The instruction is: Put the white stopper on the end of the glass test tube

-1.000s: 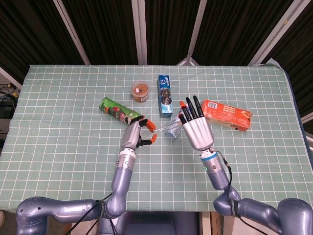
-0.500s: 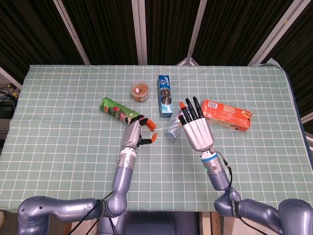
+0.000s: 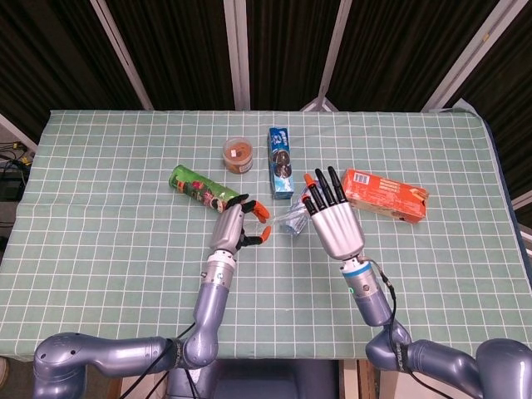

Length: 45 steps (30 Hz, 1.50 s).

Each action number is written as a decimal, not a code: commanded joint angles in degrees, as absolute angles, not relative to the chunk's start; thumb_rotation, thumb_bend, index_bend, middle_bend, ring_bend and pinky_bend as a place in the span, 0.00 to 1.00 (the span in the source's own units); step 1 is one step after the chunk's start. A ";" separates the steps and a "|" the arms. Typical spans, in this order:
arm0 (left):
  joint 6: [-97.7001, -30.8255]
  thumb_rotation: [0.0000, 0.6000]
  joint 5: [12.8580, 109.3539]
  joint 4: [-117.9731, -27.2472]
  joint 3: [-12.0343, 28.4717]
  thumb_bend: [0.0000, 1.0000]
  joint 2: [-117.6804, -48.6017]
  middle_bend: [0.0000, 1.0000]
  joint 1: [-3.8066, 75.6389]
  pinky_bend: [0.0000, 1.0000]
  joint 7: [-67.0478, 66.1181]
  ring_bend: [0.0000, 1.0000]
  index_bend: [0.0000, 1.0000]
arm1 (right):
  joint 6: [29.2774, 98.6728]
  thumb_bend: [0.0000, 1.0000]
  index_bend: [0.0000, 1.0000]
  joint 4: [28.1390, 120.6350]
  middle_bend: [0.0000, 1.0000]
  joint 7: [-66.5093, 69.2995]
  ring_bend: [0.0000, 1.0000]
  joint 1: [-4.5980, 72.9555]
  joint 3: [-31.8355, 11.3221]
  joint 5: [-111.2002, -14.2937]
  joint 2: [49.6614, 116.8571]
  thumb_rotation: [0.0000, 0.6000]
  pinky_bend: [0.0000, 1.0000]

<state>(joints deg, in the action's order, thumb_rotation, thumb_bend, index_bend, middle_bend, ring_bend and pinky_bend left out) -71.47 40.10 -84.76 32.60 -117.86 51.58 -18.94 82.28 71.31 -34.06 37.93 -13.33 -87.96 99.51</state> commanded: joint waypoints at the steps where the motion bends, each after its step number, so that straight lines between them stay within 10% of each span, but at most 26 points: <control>1: -71.59 1.00 40.64 -84.69 32.36 0.67 -117.84 0.51 51.53 0.00 -18.76 0.11 0.58 | 82.08 0.45 0.15 71.80 0.07 -34.28 0.02 37.64 -13.24 -87.69 99.12 1.00 0.04; 45: -71.85 1.00 54.82 -87.81 16.84 0.67 -113.00 0.52 41.63 0.00 -13.37 0.13 0.58 | 83.98 0.45 0.07 76.51 0.02 -34.36 0.00 31.76 -13.91 -84.28 91.53 1.00 0.02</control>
